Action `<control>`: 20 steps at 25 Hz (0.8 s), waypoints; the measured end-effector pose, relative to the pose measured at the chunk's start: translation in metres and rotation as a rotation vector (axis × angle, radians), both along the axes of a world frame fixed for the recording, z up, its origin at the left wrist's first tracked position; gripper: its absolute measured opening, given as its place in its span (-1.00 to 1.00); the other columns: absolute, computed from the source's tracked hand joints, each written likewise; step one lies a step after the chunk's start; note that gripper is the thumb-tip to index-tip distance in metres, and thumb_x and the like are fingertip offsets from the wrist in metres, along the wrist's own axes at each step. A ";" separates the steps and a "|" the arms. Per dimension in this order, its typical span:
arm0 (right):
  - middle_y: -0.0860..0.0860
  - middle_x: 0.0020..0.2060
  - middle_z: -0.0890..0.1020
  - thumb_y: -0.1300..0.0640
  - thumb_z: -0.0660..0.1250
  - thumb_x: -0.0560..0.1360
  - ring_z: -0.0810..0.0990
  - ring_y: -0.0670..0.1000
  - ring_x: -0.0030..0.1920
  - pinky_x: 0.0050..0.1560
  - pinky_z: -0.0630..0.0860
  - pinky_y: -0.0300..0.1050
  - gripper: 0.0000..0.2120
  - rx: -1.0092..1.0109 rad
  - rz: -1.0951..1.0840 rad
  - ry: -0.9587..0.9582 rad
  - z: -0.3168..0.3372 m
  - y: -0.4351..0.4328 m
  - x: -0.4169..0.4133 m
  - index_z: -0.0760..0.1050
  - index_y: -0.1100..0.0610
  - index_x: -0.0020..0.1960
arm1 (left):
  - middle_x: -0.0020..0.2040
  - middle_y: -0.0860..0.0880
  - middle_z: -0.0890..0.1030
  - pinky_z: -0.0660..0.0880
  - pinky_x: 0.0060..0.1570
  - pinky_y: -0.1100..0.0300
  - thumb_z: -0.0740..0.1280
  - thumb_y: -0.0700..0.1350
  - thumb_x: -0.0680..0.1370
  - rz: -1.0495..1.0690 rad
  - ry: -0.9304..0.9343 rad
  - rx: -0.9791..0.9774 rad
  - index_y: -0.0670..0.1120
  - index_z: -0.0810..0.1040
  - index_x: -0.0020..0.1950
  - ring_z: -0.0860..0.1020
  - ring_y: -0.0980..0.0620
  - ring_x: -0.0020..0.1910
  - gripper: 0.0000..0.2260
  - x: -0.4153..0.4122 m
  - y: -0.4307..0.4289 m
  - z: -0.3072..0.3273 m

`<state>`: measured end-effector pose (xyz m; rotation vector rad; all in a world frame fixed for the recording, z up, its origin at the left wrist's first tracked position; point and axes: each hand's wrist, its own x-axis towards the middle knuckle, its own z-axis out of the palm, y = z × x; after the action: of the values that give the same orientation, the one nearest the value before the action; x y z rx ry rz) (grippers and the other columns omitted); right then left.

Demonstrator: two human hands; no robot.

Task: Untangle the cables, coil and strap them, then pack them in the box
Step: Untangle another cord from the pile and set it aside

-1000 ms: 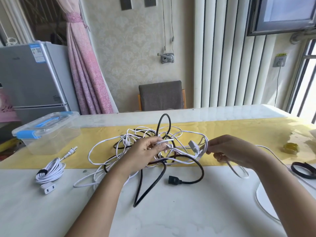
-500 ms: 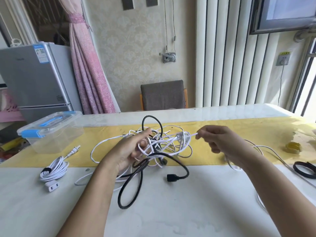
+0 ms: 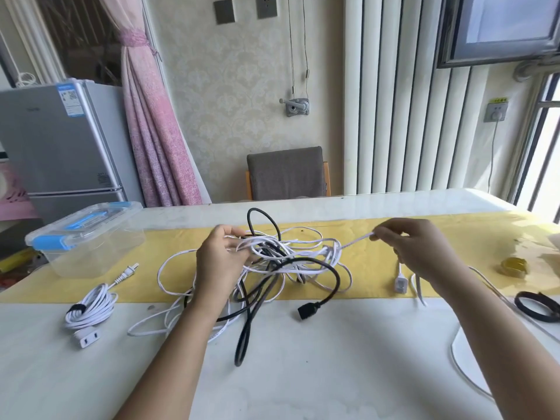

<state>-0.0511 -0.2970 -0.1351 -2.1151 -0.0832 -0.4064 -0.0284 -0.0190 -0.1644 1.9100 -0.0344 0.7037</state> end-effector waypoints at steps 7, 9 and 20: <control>-0.15 -0.24 0.65 0.20 0.31 0.51 0.59 -0.12 -0.20 -0.32 0.40 -0.42 -0.77 -0.459 0.309 0.279 0.000 0.008 -0.010 0.62 -0.10 -0.16 | -0.28 -0.13 0.64 0.56 -0.41 0.24 0.16 -0.43 0.55 -0.250 0.266 -0.501 -0.20 0.52 -0.14 0.64 0.02 -0.38 -0.78 -0.002 -0.007 0.005; -0.15 -0.33 0.63 0.11 0.38 0.49 0.56 -0.11 -0.26 -0.34 0.36 -0.42 -0.88 -0.432 0.424 0.308 0.000 0.014 -0.014 0.65 -0.08 -0.15 | -0.35 -0.12 0.62 0.55 -0.46 0.23 0.08 -0.43 0.57 -0.226 0.277 -0.604 -0.21 0.49 -0.14 0.62 0.01 -0.45 -0.75 -0.002 -0.013 0.005; -0.01 -0.34 0.63 0.21 0.34 0.47 0.53 -0.08 -0.37 -0.28 0.44 -0.24 -0.86 -0.339 0.462 0.388 -0.023 0.049 -0.010 0.63 0.01 -0.18 | -0.34 -0.21 0.64 0.64 -0.31 0.13 -0.02 -0.40 0.59 -0.277 0.242 -0.941 -0.29 0.46 -0.18 0.66 -0.10 -0.39 -0.70 -0.006 -0.029 0.007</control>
<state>-0.0607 -0.2481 -0.1586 -2.3763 -0.4293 0.3138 -0.0344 -0.0477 -0.1574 1.0368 0.1575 0.2139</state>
